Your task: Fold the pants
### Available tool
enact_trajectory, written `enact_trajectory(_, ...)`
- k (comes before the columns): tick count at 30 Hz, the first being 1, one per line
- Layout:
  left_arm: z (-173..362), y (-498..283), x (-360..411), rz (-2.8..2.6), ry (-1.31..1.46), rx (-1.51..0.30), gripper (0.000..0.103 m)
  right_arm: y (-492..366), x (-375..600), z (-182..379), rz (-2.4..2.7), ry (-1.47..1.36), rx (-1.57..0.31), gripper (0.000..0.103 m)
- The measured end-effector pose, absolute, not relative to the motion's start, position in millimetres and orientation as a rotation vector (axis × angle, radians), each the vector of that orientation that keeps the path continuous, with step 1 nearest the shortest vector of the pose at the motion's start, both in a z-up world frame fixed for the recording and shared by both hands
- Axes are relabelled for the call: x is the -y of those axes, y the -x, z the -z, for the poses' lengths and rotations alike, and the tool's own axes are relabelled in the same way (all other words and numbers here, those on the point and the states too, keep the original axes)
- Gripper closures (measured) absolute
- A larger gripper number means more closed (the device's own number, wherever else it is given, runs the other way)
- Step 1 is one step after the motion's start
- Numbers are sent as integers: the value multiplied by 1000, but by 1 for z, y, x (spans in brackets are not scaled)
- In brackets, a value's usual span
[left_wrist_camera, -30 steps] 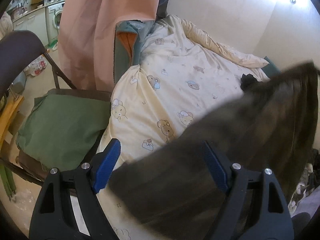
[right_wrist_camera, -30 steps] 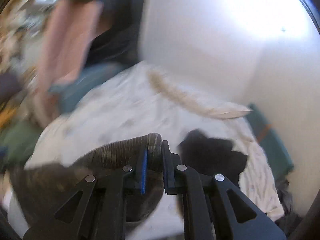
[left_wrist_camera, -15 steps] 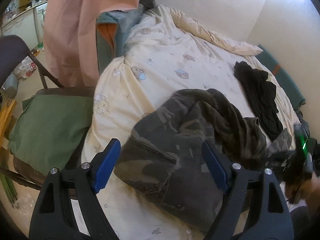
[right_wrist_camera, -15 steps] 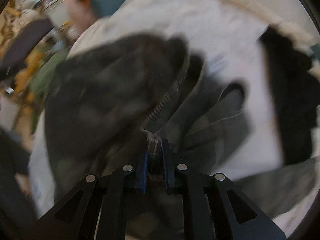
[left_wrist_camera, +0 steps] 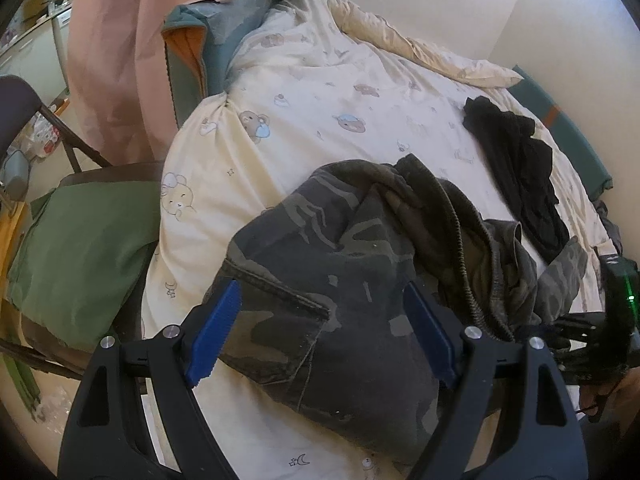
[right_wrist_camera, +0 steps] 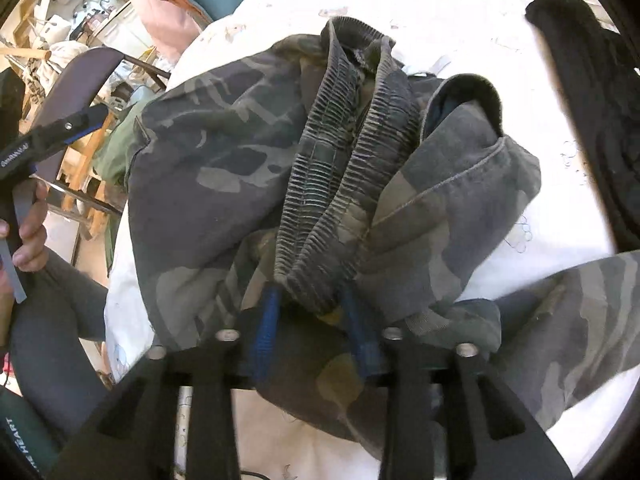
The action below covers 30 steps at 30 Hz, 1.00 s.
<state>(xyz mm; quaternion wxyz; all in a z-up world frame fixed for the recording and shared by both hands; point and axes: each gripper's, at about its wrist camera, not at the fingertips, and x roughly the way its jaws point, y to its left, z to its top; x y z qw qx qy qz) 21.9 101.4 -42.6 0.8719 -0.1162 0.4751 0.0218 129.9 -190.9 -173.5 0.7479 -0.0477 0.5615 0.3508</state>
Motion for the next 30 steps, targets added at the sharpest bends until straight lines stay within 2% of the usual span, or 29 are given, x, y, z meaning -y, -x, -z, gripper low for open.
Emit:
enact_trajectory(1,43,-22,-101,-45,242,-996,22,-129,193,171,-764,109,-1211,44)
enact_trajectory(2,44,-22,-100,-45,240,-1001,22,-127,195,168,-754,118,-1190,43)
enact_trajectory(6,47,-21,-97,-39,236,-1018,22,-122,216,154,-728,48,-1147,43)
enact_trajectory(9,52,-21,-91,-19,240,-1034,22,-120,252,133,-659,-116,-1059,43)
enact_trajectory(13,63,-20,-78,11,242,-1071,22,-125,291,134,-513,-348,-1008,42)
enact_trajectory(20,67,-19,-59,15,187,-1062,22,-138,290,159,-508,-386,-1123,42)
enact_trajectory(30,76,-29,-64,-33,176,-1070,22,-106,199,152,-663,60,-1078,39)
